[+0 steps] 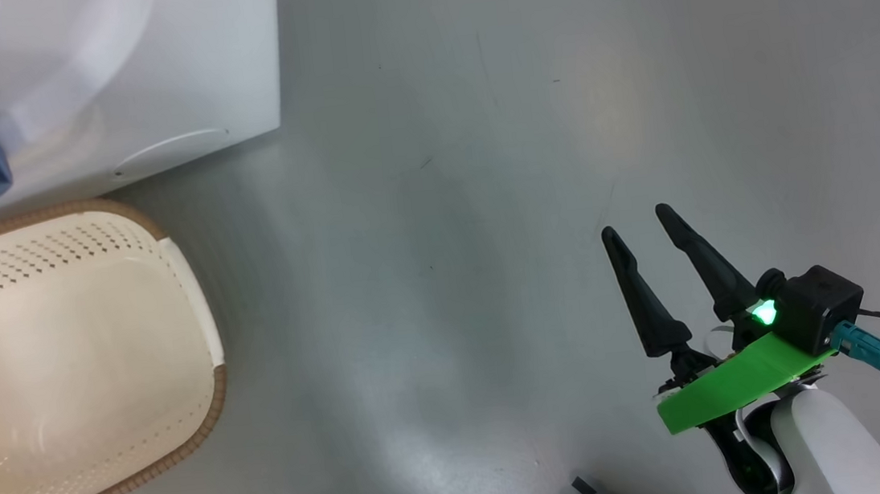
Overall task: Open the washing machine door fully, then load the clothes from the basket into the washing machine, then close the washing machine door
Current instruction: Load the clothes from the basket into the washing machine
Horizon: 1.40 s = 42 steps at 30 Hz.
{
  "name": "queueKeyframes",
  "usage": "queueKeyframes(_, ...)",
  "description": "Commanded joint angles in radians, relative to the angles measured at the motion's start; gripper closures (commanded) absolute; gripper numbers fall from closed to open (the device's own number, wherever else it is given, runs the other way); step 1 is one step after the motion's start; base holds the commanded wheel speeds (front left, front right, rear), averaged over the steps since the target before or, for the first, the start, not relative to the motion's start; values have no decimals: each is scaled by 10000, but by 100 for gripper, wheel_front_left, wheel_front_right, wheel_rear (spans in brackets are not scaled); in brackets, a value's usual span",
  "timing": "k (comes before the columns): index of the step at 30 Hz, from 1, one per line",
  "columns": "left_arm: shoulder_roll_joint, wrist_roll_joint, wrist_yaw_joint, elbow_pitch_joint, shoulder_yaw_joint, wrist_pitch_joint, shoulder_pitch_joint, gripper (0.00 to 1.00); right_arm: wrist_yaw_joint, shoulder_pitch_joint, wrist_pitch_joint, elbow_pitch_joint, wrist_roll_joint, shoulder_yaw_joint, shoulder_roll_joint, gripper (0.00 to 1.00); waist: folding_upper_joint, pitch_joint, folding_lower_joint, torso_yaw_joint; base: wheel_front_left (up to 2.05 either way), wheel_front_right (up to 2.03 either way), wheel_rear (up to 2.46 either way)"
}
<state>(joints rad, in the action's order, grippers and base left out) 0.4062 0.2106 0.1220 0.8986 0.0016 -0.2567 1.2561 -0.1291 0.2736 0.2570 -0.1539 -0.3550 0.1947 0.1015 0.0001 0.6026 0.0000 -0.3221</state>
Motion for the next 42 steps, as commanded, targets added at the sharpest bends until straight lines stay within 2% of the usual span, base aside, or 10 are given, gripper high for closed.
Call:
queueKeyframes(1,441,-161,-22,-200,137,-50,-119,0,-16,-41,48,212,-29,183,48,0,-1,-16,0,60,0,0,0)
queueKeyframes(6,328,-141,-7,-136,334,-50,-282,0,-16,-2,48,212,-8,147,68,0,-1,-61,0,163,0,0,0)
queueKeyframes(17,-381,93,34,-512,1149,-50,-1301,0,-16,107,48,241,39,116,171,0,-1,-151,0,503,0,0,0)
queueKeyframes(28,-1377,5,77,-2659,2119,-51,-3744,0,-16,312,48,397,103,-168,359,0,-1,-53,0,1104,0,0,0)
queueKeyframes(36,-2141,-55,84,-4192,2238,-51,-5457,0,-16,396,48,441,164,-365,500,0,-1,71,0,1567,0,0,0)
queueKeyframes(42,-2506,-86,85,-5216,2365,-51,-6767,0,-16,428,48,372,176,-350,617,0,-1,-19,0,1700,0,0,0)
